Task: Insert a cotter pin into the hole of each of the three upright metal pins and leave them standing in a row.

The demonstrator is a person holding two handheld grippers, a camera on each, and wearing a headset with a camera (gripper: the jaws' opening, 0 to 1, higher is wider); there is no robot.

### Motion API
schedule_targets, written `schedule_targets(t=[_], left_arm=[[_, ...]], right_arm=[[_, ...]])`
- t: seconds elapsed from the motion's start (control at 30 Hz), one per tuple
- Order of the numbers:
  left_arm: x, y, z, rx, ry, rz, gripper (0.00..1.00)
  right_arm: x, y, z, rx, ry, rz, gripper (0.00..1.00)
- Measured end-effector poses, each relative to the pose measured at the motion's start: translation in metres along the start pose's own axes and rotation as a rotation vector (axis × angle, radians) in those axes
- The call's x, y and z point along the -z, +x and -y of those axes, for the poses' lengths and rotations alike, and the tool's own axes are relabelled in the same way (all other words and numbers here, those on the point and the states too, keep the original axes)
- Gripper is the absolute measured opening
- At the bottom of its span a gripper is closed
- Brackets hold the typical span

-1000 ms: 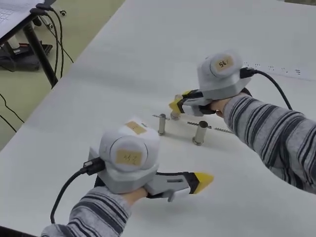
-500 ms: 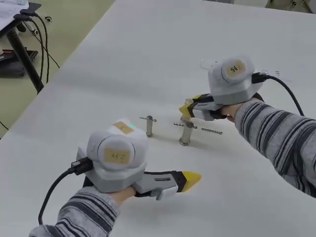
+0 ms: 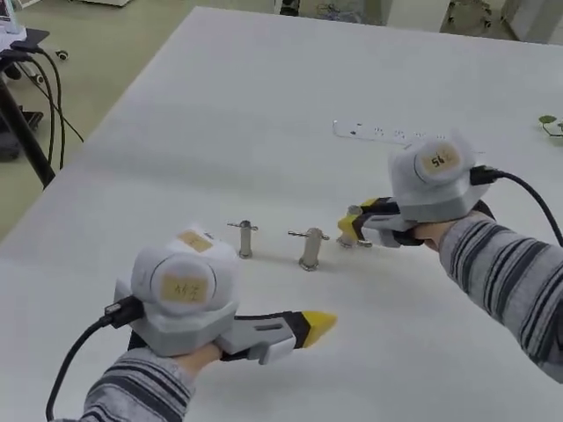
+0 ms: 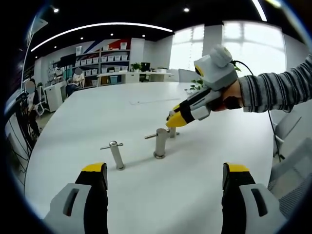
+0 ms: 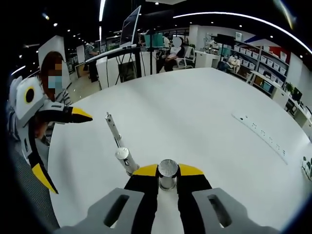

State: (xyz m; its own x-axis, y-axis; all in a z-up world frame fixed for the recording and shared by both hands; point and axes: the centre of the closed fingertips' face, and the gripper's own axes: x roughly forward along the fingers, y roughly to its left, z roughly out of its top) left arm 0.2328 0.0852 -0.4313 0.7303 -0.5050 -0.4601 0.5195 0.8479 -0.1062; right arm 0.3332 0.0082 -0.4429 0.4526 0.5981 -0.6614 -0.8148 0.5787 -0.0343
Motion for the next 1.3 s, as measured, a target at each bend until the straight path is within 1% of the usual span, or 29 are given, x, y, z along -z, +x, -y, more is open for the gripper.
schedule_targets(t=[0.03, 0.1, 0.3, 0.43, 0.6, 0.63, 0.83, 1.0, 1.17, 1.3], left_arm=[[0.0, 0.0, 0.0, -0.001, 0.001, 0.0, 0.98], [0.0, 0.0, -0.001, -0.004, 0.001, -0.001, 0.98], [-0.001, 0.0, -0.001, -0.003, 0.001, 0.006, 0.97], [-0.001, 0.0, 0.0, -0.001, 0.001, 0.004, 0.97], [-0.004, -0.001, 0.0, 0.0, -0.003, 0.017, 0.97], [-0.003, -0.001, -0.001, 0.0, -0.003, 0.016, 0.97], [-0.003, -0.001, -0.001, -0.001, 0.004, 0.014, 0.97], [-0.002, -0.001, -0.001, 0.001, 0.003, 0.008, 0.97], [-0.002, -0.001, 0.0, 0.002, 0.009, 0.006, 0.97], [-0.002, -0.001, 0.0, 0.003, 0.009, 0.008, 0.97]], right_arm=[[0.0, 0.001, 0.005, 0.0, 0.005, 0.0, 0.09], [0.002, -0.002, 0.006, 0.0, 0.023, 0.005, 0.09], [0.01, -0.015, -0.01, -0.005, 0.033, 0.01, 0.09], [0.015, -0.02, -0.02, -0.004, 0.039, 0.007, 0.09], [0.02, -0.024, -0.032, -0.005, 0.055, 0.009, 0.09], [0.02, -0.024, -0.032, -0.005, 0.056, 0.01, 0.09], [0.026, -0.023, -0.044, -0.01, 0.059, 0.004, 0.09], [0.028, -0.023, -0.051, -0.008, 0.088, 0.006, 0.09], [0.029, -0.024, -0.056, -0.001, 0.069, 0.008, 0.09], [0.032, -0.023, -0.061, -0.003, 0.073, 0.008, 0.09]])
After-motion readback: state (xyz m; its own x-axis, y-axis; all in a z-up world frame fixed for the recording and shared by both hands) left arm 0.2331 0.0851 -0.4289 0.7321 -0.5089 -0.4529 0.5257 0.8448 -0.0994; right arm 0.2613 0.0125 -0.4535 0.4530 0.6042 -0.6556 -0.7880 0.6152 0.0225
